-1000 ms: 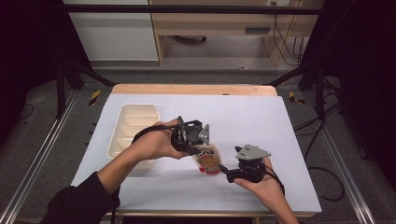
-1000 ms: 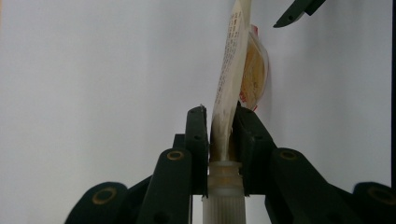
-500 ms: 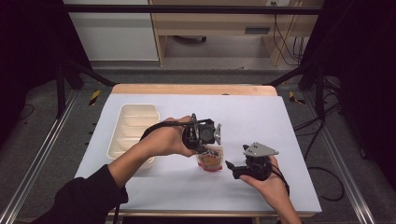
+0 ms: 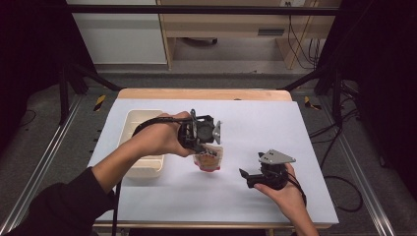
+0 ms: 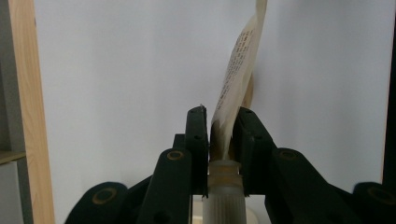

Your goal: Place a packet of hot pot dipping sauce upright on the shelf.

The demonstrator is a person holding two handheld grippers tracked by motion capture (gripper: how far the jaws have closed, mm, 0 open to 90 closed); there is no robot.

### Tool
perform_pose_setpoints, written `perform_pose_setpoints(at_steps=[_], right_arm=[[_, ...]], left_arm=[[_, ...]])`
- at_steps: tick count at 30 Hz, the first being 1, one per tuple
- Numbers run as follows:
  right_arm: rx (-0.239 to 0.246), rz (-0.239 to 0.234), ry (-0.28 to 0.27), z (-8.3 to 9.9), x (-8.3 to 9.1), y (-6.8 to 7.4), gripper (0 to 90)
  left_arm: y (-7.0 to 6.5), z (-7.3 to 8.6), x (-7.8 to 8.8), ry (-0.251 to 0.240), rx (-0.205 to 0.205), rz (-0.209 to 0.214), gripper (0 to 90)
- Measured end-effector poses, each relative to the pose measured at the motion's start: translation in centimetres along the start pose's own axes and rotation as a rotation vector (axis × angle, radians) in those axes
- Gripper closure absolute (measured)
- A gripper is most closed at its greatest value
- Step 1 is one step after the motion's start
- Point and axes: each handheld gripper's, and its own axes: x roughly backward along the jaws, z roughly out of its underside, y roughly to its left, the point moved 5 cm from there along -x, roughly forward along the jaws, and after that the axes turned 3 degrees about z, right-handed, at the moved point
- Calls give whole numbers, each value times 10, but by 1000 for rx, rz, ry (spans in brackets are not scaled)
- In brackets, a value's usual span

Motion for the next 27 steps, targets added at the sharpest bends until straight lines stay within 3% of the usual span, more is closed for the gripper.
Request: perform_pose_setpoints(at_steps=[12, 27], right_arm=[[-14, 25, 2, 1, 1, -5, 92], [-14, 28, 6, 2, 1, -6, 92]], left_arm=[[0, 55, 28, 22, 69, 4, 763], [9, 95, 65, 28, 126, -31, 763]])
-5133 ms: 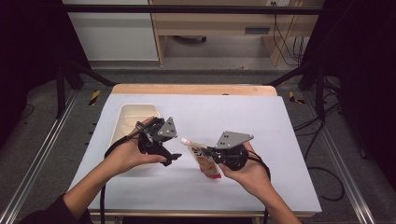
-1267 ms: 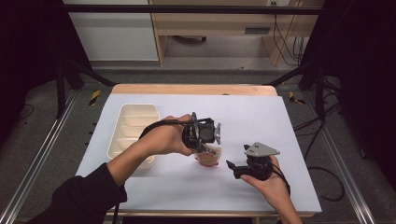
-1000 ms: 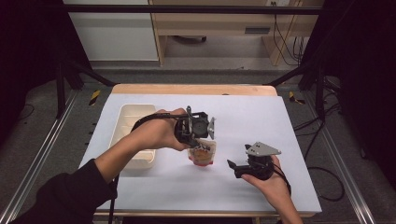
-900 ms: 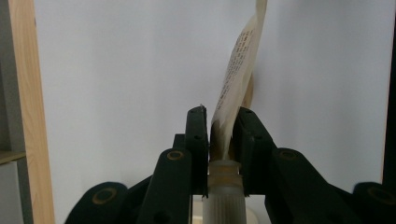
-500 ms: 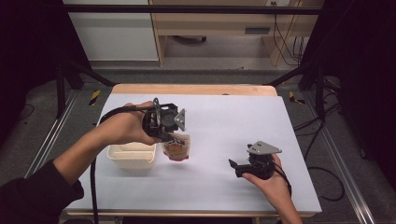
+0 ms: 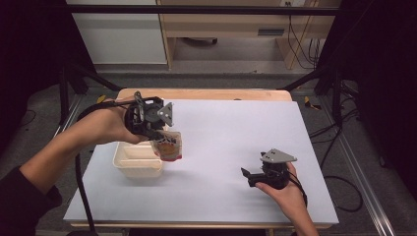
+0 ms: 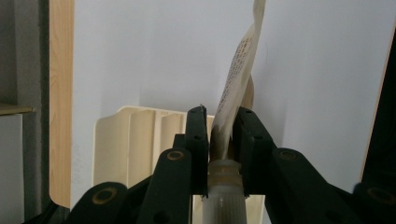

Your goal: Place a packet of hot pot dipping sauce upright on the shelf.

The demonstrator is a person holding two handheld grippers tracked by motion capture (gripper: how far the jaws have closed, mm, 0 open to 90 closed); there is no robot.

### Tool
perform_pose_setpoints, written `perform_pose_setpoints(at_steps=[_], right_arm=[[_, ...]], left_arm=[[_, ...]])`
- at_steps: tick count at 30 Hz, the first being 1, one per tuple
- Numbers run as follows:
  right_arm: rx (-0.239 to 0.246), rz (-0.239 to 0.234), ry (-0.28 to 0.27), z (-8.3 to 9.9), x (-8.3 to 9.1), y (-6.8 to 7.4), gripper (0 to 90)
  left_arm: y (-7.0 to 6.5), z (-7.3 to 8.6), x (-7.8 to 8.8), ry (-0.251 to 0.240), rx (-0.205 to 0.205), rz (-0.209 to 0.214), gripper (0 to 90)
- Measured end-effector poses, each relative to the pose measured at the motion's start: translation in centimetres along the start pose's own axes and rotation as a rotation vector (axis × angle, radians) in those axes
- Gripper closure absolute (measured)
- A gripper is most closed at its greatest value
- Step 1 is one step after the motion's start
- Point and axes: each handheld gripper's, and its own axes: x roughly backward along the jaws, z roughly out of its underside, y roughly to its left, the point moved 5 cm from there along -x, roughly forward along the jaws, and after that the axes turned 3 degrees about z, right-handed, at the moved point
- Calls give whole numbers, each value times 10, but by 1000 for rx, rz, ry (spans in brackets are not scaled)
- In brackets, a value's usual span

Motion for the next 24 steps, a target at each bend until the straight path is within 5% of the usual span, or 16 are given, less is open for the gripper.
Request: perform_pose_setpoints(at_steps=[11, 24], right_arm=[[-1, 1, 2, 0, -1, 2, 93], [4, 1, 6, 1, -2, 1, 95]], left_arm=[[9, 32, 10, 7, 30, -22, 763], [13, 51, 14, 27, 32, -38, 763]])
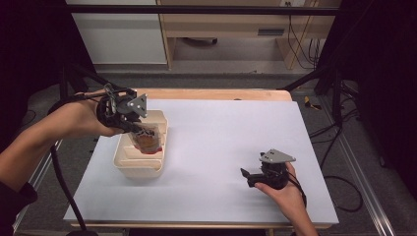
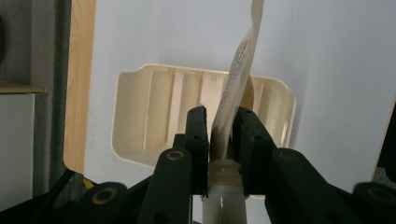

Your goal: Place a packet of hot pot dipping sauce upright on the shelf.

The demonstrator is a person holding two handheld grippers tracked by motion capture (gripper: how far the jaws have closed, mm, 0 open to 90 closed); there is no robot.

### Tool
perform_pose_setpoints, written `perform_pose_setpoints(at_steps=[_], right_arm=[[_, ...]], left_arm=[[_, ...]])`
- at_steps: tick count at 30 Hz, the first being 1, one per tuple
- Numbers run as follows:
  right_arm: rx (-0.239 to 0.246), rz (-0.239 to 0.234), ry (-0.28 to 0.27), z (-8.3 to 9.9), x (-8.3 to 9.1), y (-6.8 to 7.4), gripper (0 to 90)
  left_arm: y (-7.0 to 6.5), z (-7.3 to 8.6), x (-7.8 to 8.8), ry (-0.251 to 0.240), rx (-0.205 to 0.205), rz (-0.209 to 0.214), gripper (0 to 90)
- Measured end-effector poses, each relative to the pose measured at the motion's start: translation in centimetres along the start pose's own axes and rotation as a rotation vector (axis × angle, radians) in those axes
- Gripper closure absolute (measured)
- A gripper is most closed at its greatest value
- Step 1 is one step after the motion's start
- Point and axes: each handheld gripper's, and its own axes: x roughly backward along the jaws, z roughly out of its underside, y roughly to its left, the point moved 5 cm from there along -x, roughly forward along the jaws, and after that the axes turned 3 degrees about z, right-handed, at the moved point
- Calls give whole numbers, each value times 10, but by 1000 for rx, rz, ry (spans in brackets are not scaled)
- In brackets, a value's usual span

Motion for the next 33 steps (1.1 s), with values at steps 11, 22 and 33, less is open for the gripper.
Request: perform_pose_setpoints(at_steps=[11, 22, 33], right_arm=[[-4, 0, 5, 0, 0, 2, 96], [2, -3, 8, 1, -1, 2, 96], [1, -3, 11, 1, -1, 2, 95]], left_arm=[[-3, 11, -10, 22, 9, 6, 763], [-3, 19, -29, 26, 31, 14, 763], [-8, 27, -52, 34, 32, 33, 763]])
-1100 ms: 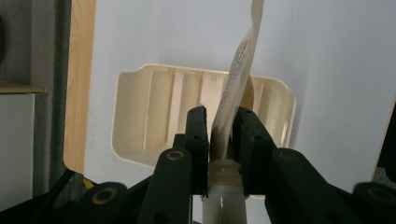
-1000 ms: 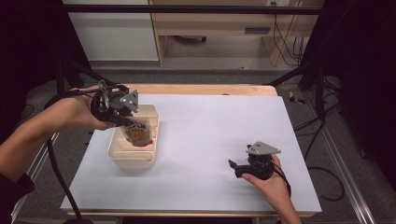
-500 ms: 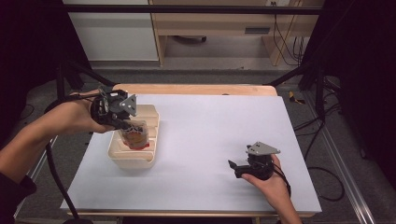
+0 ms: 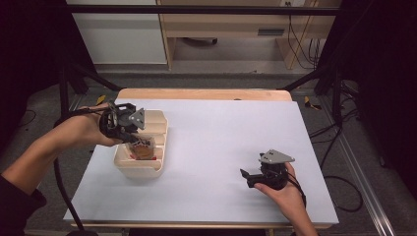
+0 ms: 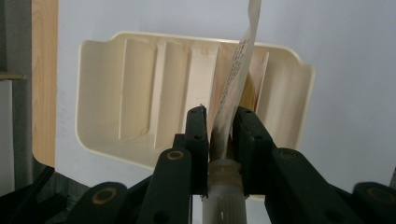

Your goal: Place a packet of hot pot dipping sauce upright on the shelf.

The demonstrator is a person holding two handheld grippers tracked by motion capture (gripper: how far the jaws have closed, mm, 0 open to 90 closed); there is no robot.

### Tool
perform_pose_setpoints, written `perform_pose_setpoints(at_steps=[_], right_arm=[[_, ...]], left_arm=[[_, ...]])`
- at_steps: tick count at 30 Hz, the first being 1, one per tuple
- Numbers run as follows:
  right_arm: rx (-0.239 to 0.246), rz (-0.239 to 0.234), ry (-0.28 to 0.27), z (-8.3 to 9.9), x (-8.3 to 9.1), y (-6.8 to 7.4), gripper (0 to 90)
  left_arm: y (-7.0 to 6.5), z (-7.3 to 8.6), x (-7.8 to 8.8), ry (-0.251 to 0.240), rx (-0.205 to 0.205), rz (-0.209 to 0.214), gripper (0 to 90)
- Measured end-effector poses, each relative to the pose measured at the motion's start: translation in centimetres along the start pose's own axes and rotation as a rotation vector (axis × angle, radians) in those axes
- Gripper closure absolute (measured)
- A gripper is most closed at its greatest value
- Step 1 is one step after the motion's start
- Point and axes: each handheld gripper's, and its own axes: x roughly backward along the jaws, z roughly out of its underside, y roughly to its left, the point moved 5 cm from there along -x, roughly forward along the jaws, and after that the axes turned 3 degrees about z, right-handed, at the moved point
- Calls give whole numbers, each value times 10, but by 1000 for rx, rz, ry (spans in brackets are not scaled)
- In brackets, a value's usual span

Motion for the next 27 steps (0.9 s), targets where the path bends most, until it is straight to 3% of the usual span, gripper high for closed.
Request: perform_pose_setpoints(at_steps=[10, 27], right_arm=[[1, 2, 1, 0, 0, 0, 95], [3, 1, 3, 0, 0, 0, 95]], left_arm=[[-2, 6, -25, -7, -4, 25, 762], [-3, 14, -27, -14, -7, 44, 760]])
